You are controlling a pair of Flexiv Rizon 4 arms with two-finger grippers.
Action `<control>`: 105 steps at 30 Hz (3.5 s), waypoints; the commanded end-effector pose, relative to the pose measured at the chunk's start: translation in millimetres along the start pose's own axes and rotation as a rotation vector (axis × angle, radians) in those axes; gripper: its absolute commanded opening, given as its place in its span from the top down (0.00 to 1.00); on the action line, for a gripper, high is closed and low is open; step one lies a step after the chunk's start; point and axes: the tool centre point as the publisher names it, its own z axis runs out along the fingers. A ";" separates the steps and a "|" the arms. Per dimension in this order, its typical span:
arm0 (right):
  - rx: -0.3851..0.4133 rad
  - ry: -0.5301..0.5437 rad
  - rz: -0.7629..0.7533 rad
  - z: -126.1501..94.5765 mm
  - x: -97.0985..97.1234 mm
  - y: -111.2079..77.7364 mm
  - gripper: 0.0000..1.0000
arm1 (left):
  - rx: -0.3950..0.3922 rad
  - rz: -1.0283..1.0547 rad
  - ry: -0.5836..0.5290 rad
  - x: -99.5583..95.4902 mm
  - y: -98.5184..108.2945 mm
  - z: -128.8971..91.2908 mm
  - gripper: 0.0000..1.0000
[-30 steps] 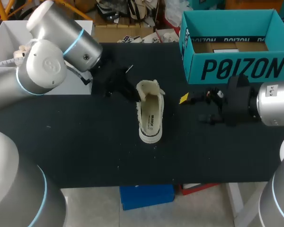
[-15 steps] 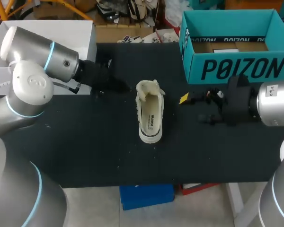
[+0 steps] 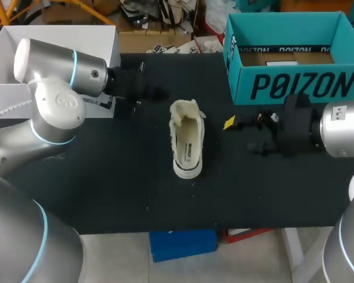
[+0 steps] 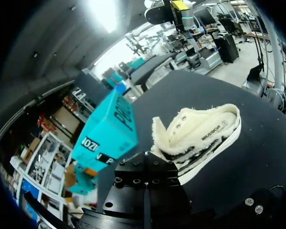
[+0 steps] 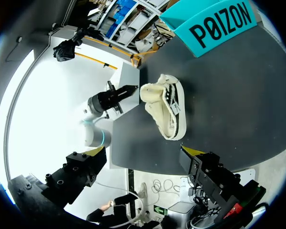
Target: Take the shoe out of the shoebox, open the shoe tongue, remove and reinsert the insole, then place the shoe into the shoebox
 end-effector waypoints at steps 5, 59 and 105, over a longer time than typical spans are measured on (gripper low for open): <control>0.001 -0.001 0.001 -0.1 0.4 -0.2 0.00 | 0.020 0.019 0.053 -23.5 4.2 43.3 1.00; 0.001 -0.001 0.001 -0.1 0.4 -0.2 0.00 | 0.144 0.216 0.403 67.8 -42.0 53.3 0.99; 0.001 -0.001 0.001 -0.1 0.4 -0.2 0.00 | -0.146 0.743 0.648 61.9 -17.6 -30.3 0.53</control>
